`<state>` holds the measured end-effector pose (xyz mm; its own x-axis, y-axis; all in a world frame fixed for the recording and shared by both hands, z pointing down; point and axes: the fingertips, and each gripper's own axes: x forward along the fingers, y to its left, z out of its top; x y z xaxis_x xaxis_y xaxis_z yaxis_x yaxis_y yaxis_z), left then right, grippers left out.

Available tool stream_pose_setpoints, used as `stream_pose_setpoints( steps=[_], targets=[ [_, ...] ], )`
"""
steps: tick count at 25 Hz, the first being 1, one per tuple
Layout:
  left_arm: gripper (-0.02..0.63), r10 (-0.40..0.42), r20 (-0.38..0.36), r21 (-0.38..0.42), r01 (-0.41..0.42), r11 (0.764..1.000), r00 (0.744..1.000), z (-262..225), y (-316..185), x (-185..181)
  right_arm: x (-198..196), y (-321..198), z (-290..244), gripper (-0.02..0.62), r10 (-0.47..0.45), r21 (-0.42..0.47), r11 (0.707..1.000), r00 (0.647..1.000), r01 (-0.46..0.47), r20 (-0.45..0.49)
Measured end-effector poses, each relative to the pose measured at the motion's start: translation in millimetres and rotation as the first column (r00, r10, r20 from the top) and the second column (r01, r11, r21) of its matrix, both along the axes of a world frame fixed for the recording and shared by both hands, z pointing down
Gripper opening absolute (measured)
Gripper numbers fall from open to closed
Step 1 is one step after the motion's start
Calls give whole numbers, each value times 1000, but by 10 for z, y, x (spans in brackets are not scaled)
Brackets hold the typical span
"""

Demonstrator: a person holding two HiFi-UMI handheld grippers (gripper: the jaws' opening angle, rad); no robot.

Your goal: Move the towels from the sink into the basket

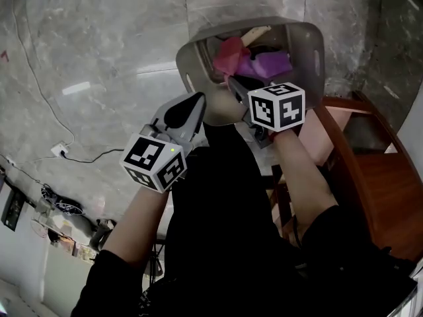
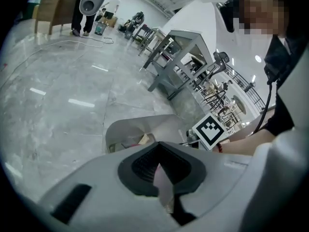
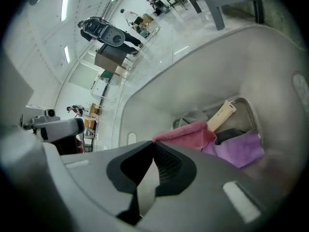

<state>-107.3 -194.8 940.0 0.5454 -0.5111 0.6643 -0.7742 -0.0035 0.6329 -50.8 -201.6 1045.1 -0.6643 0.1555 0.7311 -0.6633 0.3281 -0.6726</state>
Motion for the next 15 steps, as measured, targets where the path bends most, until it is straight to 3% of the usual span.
stream_pose_setpoints(
  steps=[4,8,15],
  targets=[
    [3,-62,5,7,62,998,998,100,25,-156,-28,1,126,24,-34,32,999,999,34,-7],
    [3,-148,11,15,148,989,989,69,54,-252,50,-19,184,99,-38,54,998,998,41,-54],
    [3,-145,-8,18,145,989,989,-416,337,-191,422,103,-34,156,52,92,995,968,-31,-244]
  ],
)
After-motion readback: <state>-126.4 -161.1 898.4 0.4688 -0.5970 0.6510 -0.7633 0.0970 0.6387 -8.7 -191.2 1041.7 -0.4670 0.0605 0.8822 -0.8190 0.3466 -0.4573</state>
